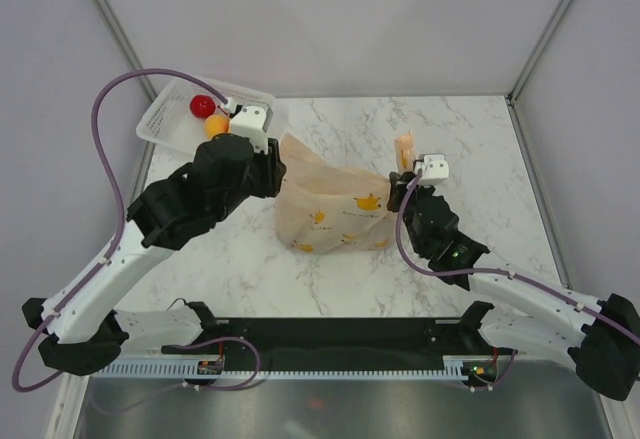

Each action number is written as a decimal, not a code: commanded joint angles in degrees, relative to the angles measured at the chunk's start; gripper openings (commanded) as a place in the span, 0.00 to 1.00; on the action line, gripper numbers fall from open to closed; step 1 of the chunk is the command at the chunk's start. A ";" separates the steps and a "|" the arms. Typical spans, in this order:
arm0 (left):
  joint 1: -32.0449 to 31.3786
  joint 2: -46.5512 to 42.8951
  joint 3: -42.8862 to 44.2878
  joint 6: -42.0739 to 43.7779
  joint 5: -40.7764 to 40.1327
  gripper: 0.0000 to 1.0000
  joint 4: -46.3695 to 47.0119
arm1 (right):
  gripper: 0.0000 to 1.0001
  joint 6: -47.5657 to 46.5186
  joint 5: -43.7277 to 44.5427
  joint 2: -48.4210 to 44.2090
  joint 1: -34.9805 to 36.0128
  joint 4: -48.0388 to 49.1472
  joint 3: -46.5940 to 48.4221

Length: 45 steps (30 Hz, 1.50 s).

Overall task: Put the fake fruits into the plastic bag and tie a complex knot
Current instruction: Tie the plastic bag at the center of the board.

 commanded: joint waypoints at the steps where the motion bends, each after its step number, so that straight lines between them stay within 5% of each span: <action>1: 0.29 -1.82 3.09 -1.65 -0.78 0.65 -0.30 | 0.00 -1.57 3.26 -1.86 -0.58 0.12 -1.17; 5: 0.38 -3.75 -0.51 -0.77 1.67 0.99 2.24 | 0.00 -1.39 2.91 -2.04 -0.67 0.12 -1.44; 13: 0.38 -23.06 -29.23 4.32 10.10 1.00 35.70 | 0.00 -0.69 1.33 -2.21 -0.84 0.56 -2.23; 21: 0.38 -23.27 -42.26 12.15 16.79 1.00 56.73 | 0.01 -0.34 0.18 -1.43 -1.02 -1.28 -0.65; 26: 0.38 -22.04 -44.46 12.94 14.25 1.00 62.10 | 0.39 1.16 0.71 -2.91 -0.93 -9.80 4.35; 27: 0.29 -21.69 -44.55 13.11 13.99 1.00 62.72 | 0.53 1.33 0.80 -3.87 -1.02 -10.94 5.06; 33: 0.38 -20.11 -44.38 13.73 13.54 0.96 63.87 | 0.86 2.47 1.24 -6.17 -1.02 -25.35 14.11; 45: 0.29 -21.86 -46.66 15.57 13.46 0.93 64.48 | 0.96 3.00 0.29 -2.05 -0.93 -58.29 47.05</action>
